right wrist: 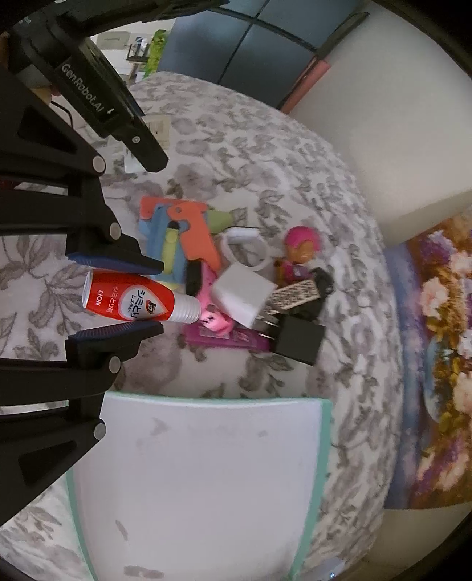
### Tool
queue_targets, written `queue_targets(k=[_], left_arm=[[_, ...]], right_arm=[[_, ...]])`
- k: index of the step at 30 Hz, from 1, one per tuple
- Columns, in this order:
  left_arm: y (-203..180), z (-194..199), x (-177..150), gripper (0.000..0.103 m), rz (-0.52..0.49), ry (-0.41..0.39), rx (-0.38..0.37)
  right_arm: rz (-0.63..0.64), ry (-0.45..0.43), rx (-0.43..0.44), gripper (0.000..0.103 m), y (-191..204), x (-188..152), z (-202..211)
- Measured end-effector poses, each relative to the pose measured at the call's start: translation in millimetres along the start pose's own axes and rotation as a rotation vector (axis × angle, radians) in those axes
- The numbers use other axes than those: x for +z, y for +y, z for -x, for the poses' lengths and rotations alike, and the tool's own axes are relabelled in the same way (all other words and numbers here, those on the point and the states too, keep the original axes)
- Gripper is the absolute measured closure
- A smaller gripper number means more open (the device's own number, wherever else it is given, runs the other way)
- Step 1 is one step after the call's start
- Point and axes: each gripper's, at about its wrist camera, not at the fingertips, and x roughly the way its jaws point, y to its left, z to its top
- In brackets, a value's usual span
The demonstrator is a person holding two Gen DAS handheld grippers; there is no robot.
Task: Organize rigid objects
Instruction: 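Carry the white clip and red bottle over the teal-rimmed tray with both grippers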
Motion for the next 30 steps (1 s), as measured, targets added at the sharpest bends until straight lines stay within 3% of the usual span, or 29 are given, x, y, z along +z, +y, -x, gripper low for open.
queue_targets(k=[14, 25, 30], left_arm=[[-57, 27, 19, 0.051, -0.115, -0.043, -0.027], [-139, 12, 24, 0.051, -0.215, 0.006, -0.101], [-174, 1, 19, 0.051, -0.254, 0.033, -0.135]], right_arm=[[-0.069, -0.13, -0.027, 0.075, -32, 16, 42], [-0.298, -0.184, -0.053, 0.075, -126, 21, 66], [-0.382, -0.199, -0.12, 0.075, -166, 18, 73]])
